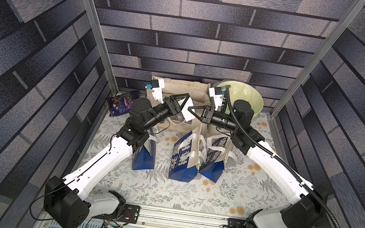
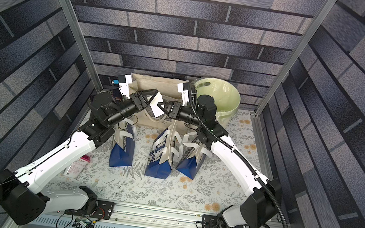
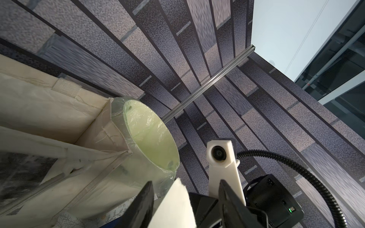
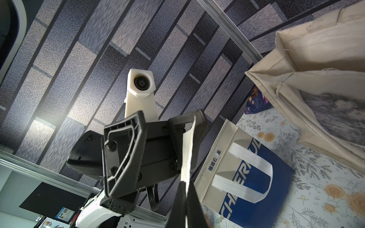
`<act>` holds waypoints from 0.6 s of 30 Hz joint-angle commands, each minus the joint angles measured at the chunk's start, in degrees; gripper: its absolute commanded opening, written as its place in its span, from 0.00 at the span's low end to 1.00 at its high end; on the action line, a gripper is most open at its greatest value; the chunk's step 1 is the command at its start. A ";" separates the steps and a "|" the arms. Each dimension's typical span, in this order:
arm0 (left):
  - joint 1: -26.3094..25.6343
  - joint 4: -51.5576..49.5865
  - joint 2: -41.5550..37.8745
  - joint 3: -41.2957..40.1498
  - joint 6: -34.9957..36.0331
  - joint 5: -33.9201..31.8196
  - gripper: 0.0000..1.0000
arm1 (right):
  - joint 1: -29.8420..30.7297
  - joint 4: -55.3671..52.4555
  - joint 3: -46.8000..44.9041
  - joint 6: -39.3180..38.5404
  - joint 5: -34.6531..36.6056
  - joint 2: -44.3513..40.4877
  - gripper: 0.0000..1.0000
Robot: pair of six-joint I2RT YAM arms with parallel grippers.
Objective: Shred takeout receipts and throw away
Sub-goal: Shred the takeout receipt.
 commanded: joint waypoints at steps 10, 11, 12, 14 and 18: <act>6.34 -21.21 -2.34 7.16 15.11 26.05 0.79 | 0.53 -34.98 15.14 -29.10 -15.24 1.54 0.00; 6.02 -21.38 -2.03 7.30 15.21 27.49 0.79 | 0.54 -34.85 15.41 -29.09 -16.21 1.84 0.00; 5.51 -21.23 -1.78 7.53 15.21 28.79 0.78 | 0.53 -34.88 15.71 -29.01 -17.21 2.08 0.00; 4.62 -20.21 -1.58 7.60 14.80 30.01 0.76 | 0.53 -36.09 16.87 -29.45 -17.50 2.89 0.00; 3.77 -19.52 -1.40 7.82 14.51 31.56 0.63 | 0.53 -38.40 19.37 -31.02 -16.72 4.28 0.00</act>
